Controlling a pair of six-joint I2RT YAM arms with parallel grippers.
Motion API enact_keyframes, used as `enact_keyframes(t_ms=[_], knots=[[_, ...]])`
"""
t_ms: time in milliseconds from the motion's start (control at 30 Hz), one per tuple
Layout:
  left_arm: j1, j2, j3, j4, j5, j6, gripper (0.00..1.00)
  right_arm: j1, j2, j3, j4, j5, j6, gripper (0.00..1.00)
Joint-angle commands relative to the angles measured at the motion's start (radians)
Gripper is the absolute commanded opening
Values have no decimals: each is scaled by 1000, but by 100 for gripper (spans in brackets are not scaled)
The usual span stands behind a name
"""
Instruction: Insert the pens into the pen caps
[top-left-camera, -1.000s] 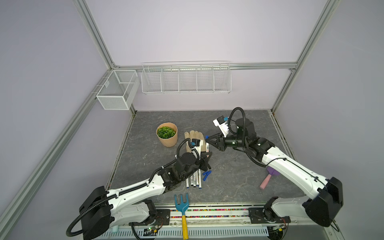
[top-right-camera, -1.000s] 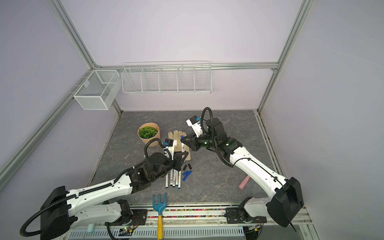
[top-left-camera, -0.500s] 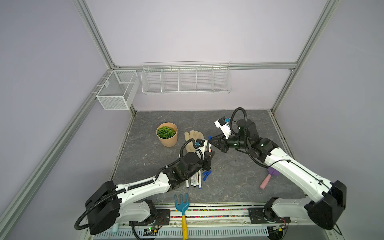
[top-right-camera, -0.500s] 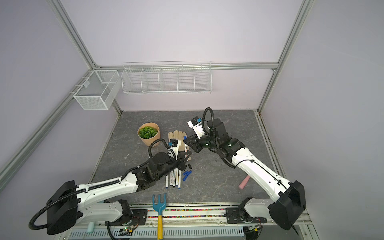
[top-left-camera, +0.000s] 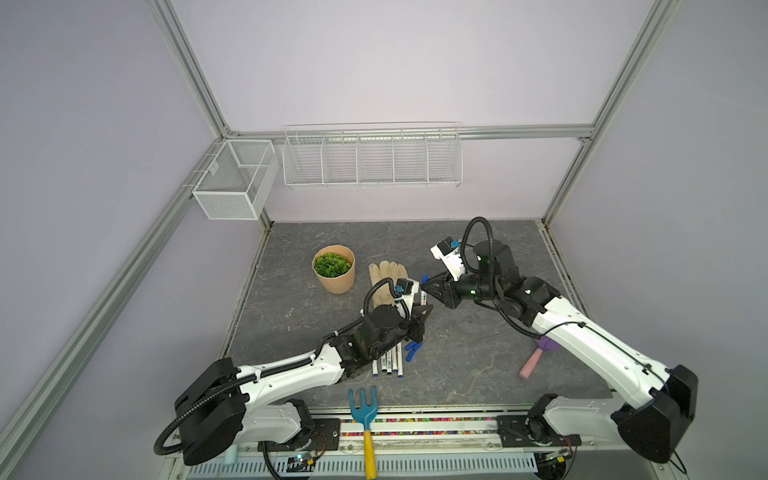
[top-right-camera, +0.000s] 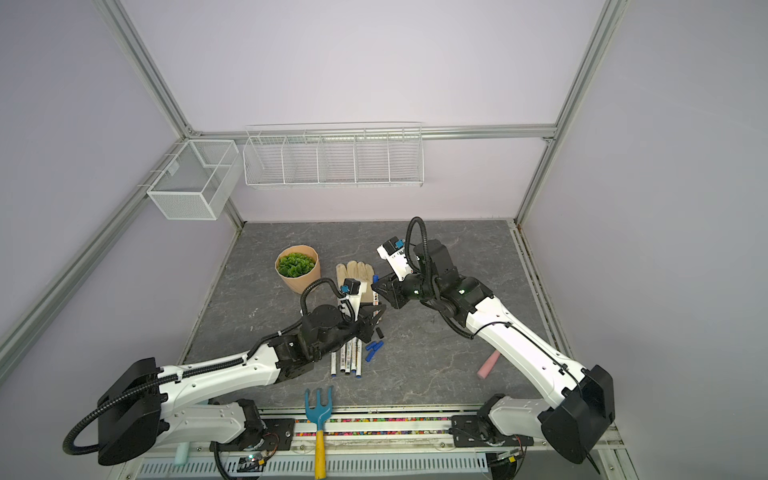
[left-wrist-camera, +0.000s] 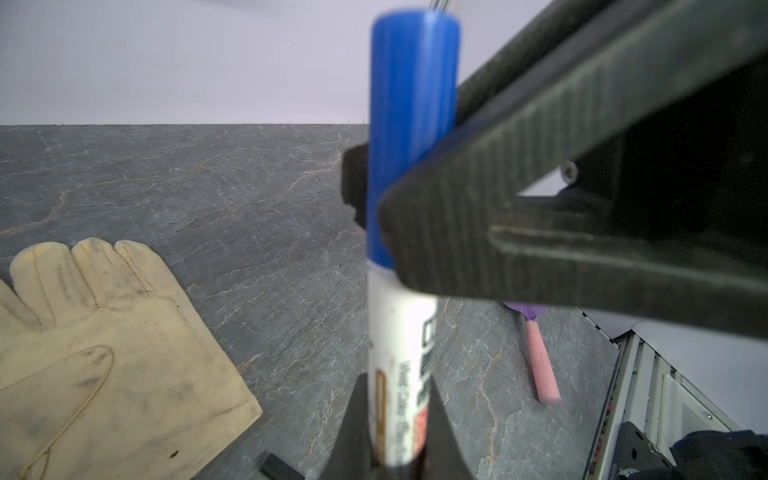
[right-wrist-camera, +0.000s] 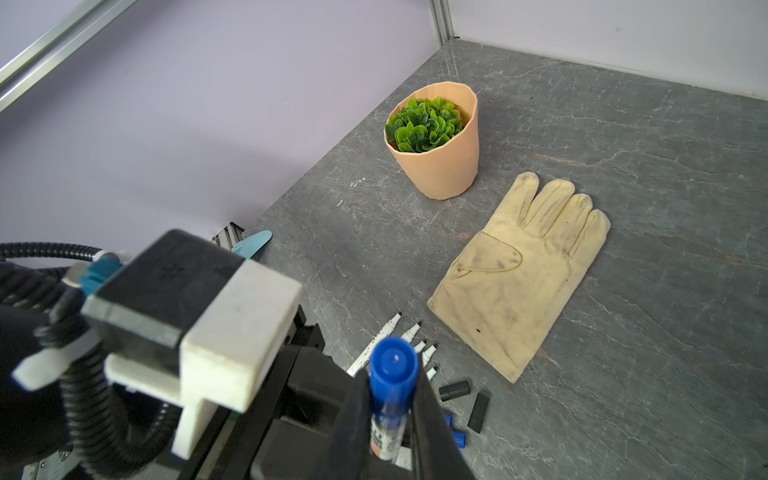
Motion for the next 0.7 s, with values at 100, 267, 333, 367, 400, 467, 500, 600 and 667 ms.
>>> enact_keyframes(t_ms=[100,267,333,367,400,467,500,600,667], knots=[[-5,11,96,109,-52,11,0,36,-19,-37,-135,-45,-17,44],[-8,23,72,54,-60,1,0,23,-76,-49,-121,44,-14,55],[-11,25,56,40,-71,-7,0,12,-96,-45,-118,63,-16,56],[-13,24,50,31,-72,-9,0,5,-107,-42,-114,72,-12,56],[-16,26,45,24,-73,-7,0,-2,-114,-39,-104,82,-5,56],[-26,29,39,13,-76,-4,0,-14,-121,-34,-86,94,6,57],[-31,31,36,9,-77,-2,0,-22,-119,-30,-76,97,11,57],[-45,39,28,6,-79,-5,0,-34,-99,-6,-60,94,15,57],[-53,46,23,8,-79,-11,0,-37,-74,14,-51,84,16,57]])
